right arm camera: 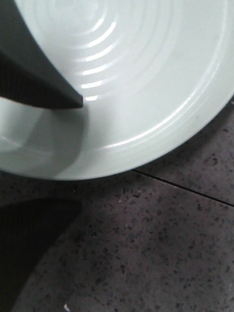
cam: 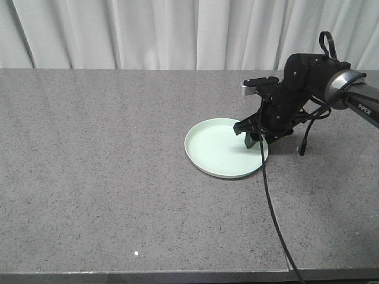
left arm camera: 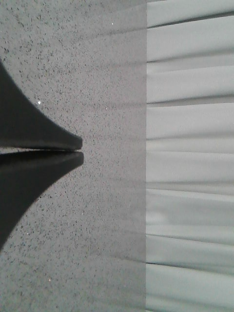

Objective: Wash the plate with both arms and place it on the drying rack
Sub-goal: 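Lower the right gripper onto the rim of the pale green plate, then close the right gripper on the plate rim and lift it up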

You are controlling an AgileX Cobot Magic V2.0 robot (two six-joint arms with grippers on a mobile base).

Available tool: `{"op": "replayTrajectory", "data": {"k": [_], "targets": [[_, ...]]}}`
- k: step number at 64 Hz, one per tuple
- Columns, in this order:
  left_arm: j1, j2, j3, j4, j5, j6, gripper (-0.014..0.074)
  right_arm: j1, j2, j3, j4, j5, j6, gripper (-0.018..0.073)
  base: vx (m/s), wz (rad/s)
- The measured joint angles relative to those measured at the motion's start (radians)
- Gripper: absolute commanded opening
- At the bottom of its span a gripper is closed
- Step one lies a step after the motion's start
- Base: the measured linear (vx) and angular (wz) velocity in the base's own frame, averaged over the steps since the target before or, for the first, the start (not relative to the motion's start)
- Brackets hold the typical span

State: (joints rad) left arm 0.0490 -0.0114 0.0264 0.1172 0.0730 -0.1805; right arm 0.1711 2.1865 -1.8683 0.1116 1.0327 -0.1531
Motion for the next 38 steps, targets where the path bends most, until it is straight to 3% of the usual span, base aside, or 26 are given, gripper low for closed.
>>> {"op": "replayTrajectory", "data": {"k": [9,38], "targets": [[0.000,0.000,0.000,0.000,0.000,0.000,-0.0006,0.000,0.003,-0.007,-0.016,0.010,0.006,-0.0016,0.00,0.00],[0.000,0.000,0.000,0.000,0.000,0.000,-0.0006,-0.001,-0.070,-0.003,0.032,0.005,-0.020,-0.0006,0.00,0.00]]}}
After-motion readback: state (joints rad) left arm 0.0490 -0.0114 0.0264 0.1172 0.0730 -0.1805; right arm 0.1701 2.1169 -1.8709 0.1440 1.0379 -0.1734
